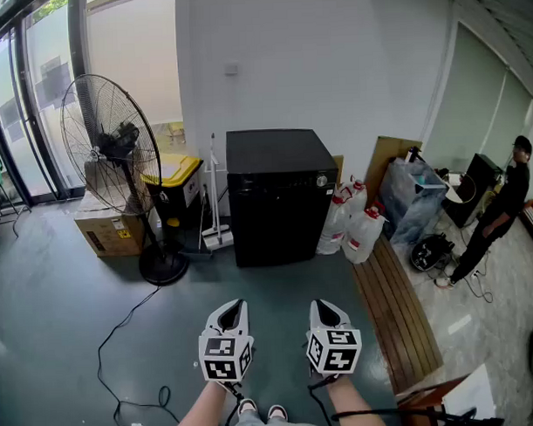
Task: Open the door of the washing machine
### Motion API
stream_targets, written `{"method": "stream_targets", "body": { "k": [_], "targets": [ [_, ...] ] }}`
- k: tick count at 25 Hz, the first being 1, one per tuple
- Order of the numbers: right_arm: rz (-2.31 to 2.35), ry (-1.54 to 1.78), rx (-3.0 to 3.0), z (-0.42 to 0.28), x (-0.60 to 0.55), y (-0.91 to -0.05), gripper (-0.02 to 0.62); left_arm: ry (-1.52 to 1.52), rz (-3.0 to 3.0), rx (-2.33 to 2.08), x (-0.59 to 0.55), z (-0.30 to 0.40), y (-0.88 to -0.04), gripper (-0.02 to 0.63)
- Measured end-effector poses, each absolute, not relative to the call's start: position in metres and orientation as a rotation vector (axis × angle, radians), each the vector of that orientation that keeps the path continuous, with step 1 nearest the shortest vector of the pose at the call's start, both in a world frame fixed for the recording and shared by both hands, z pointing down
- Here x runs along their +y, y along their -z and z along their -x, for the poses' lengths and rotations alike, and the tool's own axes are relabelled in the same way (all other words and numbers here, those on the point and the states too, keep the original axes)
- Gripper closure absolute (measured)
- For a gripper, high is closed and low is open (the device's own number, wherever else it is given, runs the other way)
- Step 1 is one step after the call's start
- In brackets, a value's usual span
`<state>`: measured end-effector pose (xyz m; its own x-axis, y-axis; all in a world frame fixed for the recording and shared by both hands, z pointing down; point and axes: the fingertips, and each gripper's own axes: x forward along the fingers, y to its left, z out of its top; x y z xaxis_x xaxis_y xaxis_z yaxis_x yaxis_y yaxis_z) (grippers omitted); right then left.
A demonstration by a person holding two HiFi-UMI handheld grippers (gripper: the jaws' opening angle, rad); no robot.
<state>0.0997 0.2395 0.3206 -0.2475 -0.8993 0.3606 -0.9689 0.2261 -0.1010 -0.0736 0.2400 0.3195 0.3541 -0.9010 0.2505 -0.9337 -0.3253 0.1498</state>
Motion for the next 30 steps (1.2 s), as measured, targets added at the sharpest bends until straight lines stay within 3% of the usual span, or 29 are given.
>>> {"method": "stream_targets", "body": {
  "k": [30],
  "targets": [
    [-1.848, -0.498, -2.099, -0.073, 0.224, -0.356, 0.591, -0.223, -2.340, -1.561, 0.199, 0.127, -0.353, 0.601]
  ]
}}
